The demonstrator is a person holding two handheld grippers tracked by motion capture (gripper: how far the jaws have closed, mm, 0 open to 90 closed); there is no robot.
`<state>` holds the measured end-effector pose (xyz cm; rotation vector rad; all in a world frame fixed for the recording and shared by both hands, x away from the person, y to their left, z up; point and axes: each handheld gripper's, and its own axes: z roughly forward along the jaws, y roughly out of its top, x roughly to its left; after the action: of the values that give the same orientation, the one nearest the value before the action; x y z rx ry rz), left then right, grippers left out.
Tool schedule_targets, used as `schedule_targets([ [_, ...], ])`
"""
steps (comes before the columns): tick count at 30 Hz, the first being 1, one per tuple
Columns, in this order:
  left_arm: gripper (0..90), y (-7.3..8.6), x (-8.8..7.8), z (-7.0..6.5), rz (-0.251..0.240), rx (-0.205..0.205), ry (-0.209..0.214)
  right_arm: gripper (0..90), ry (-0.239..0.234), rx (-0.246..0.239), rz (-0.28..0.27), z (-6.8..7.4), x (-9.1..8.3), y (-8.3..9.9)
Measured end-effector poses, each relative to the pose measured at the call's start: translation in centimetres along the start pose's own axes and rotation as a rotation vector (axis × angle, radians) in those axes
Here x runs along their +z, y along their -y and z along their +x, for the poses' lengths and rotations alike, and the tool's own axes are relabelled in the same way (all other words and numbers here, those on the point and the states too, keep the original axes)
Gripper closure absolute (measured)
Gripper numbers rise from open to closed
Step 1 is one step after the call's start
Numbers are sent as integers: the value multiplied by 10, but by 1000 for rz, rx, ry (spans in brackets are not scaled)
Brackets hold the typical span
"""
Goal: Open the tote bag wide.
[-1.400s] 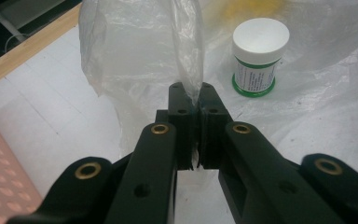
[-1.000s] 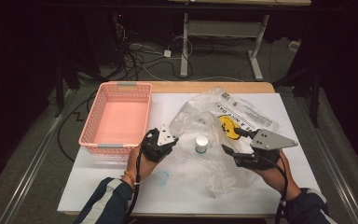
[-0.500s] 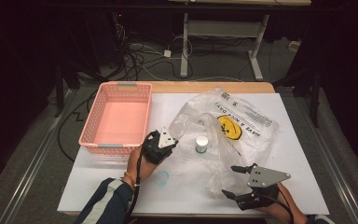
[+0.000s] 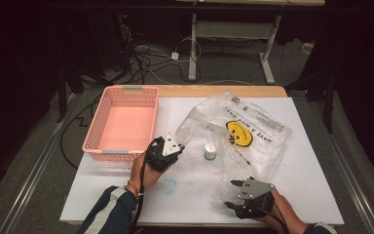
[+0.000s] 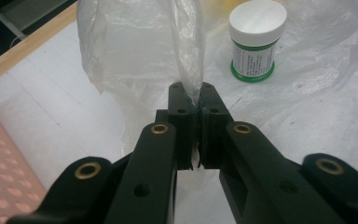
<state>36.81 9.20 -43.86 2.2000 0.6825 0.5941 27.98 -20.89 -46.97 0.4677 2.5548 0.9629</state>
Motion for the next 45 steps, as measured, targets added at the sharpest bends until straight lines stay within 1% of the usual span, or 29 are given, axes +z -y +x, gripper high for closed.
schedule_targets([
  [1,839,0,0,0,2,2,-1,544,-19,-13,14,-1,1,0],
  [2,839,0,0,0,2,3,-1,569,-24,-20,19,-1,2,1],
  [3,840,0,0,0,1,2,1,651,-25,-15,17,-1,3,1],
  [4,839,0,0,0,3,3,2,721,-42,-10,19,-1,3,1],
  [6,839,0,0,-1,2,4,2,830,-48,-17,32,-3,3,0],
  [9,840,0,-1,0,-2,5,2,887,-55,-23,33,-4,2,-1],
  [11,839,0,-2,0,-8,7,0,892,-47,-25,13,-6,-2,-2],
  [13,839,-1,-4,1,-18,3,-1,893,-26,-25,-26,-8,-8,-5],
  [15,839,-2,-7,1,-25,-1,-13,897,-1,-6,-74,-11,-15,-8],
  [18,840,-3,-13,3,-43,-5,-19,899,35,5,-138,-15,-26,-12],
  [21,841,-6,-20,6,-75,-15,-28,900,69,13,-193,-20,-37,-16],
  [26,841,-11,-33,8,-129,-20,-50,900,129,24,-290,-27,-59,-27],
  [27,841,-12,-36,8,-142,-23,-54,900,134,27,-307,-28,-63,-29],
  [29,842,-15,-41,8,-163,-22,-62,900,161,26,-337,-30,-70,-33],
  [30,842,-16,-43,8,-178,-28,-65,900,171,28,-351,-31,-73,-35],
  [31,843,-18,-46,8,-191,-29,-72,900,177,27,-362,-32,-75,-37],
  [32,843,-19,-47,7,-198,-29,-77,900,195,23,-374,-32,-77,-40],
  [35,844,-22,-51,5,-234,-33,-93,900,222,23,-403,-34,-78,-44],
  [36,844,-24,-53,5,-243,-31,-97,900,239,11,-412,-35,-78,-46],
  [38,852,-26,-56,3,-264,-27,-102,900,255,8,-421,-36,-78,-50],
  [40,852,-28,-59,2,-281,-27,-109,900,281,-3,-428,-38,-78,-53],
  [42,856,-29,-63,2,-298,-24,-120,900,297,5,-439,-43,-78,-56],
  [45,857,-31,-71,5,-323,-38,-131,900,316,17,-456,-50,-78,-62],
])
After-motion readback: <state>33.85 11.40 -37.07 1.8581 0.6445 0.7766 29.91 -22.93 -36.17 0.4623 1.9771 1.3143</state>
